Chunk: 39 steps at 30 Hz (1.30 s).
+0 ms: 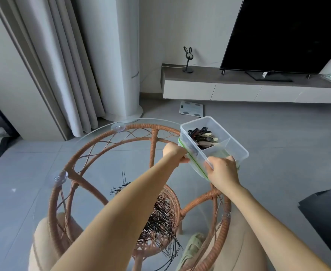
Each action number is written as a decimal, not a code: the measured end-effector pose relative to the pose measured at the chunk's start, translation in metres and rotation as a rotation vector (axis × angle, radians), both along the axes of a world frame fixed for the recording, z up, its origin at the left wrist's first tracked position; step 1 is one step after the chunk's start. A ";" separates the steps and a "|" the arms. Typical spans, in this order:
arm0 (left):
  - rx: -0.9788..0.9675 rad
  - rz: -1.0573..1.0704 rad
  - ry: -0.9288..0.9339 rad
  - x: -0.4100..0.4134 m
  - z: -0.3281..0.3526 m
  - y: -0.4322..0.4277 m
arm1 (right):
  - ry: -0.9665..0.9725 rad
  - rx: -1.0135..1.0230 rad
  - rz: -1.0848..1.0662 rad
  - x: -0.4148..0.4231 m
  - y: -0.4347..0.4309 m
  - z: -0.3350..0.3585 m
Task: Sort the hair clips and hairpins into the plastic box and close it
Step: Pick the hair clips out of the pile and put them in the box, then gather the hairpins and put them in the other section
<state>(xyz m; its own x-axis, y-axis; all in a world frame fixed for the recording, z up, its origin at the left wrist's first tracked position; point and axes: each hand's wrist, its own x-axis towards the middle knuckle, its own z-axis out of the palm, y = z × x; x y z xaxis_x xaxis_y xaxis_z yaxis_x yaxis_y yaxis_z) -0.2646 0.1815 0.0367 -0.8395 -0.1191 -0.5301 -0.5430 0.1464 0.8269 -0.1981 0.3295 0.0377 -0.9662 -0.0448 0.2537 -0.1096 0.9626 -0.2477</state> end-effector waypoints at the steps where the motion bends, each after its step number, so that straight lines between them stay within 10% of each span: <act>1: -0.021 0.007 -0.002 -0.002 0.000 0.002 | 0.001 0.006 0.001 0.000 0.000 0.000; 15: -0.402 0.015 0.070 0.027 -0.002 -0.124 | -0.054 0.023 0.376 0.000 -0.102 0.009; 20: -0.852 -0.155 0.355 0.064 -0.004 -0.171 | 0.343 -0.275 0.429 0.034 -0.091 0.012; 23: -0.768 -0.360 0.452 0.098 -0.023 -0.186 | 0.155 -0.391 0.527 0.074 -0.059 -0.009; 27: -0.750 -0.494 0.507 0.117 -0.039 -0.173 | -0.280 0.013 0.739 0.120 -0.036 -0.046; 39: -0.514 -0.399 0.569 0.165 -0.040 -0.130 | -0.236 -0.093 0.638 0.108 -0.108 -0.054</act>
